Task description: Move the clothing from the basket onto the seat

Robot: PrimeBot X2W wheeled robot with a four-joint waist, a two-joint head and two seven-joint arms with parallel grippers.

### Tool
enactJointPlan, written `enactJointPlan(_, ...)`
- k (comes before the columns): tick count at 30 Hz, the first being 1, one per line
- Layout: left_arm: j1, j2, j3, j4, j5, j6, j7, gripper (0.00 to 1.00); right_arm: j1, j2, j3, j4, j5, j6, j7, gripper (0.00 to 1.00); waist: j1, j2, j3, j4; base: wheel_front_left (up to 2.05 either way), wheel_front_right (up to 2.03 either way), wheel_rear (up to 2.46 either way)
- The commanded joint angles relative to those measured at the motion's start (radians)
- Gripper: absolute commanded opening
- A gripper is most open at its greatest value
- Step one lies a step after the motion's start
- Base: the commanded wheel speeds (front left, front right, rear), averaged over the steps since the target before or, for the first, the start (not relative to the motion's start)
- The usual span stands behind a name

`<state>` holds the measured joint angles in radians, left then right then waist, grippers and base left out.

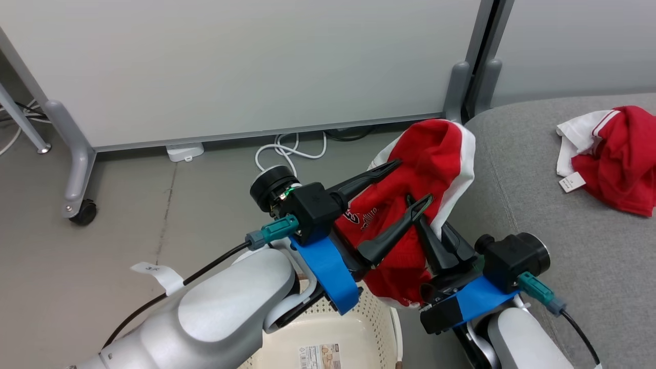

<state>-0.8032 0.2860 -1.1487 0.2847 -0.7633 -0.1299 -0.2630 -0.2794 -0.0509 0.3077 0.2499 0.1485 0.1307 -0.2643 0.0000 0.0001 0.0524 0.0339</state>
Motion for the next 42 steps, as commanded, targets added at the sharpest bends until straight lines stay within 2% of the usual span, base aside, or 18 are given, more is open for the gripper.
enactJointPlan(1, 0.011, 0.004, -0.004, 0.004, 0.009, -0.001, -0.003, 1.00, 0.009, 0.001, -0.010, -0.005, -0.008, 0.000, 0.000, 0.00, 0.0000, -0.0001, 0.005, -0.005, 0.00, 0.00, 0.00)
enactJointPlan(19, 0.037, 0.055, -0.050, 0.058, 0.035, -0.001, -0.003, 1.00, -0.012, 0.000, -0.173, -0.064, -0.050, 0.000, 0.000, 0.00, 0.0000, -0.0001, 0.110, -0.165, 0.00, 0.00, 0.00)
enactJointPlan(34, 0.009, 0.051, -0.058, 0.057, 0.054, -0.001, -0.003, 1.00, 0.005, 0.000, -0.280, -0.123, -0.061, 0.000, 0.000, 0.00, 0.0000, -0.0001, 0.176, -0.294, 0.00, 0.00, 0.00)
enactJointPlan(42, 0.008, 0.045, -0.070, 0.061, 0.057, -0.001, -0.003, 1.00, 0.049, 0.000, -0.349, -0.145, -0.071, 0.000, 0.000, 0.00, 0.0000, -0.0001, 0.186, -0.330, 0.00, 0.00, 0.00)
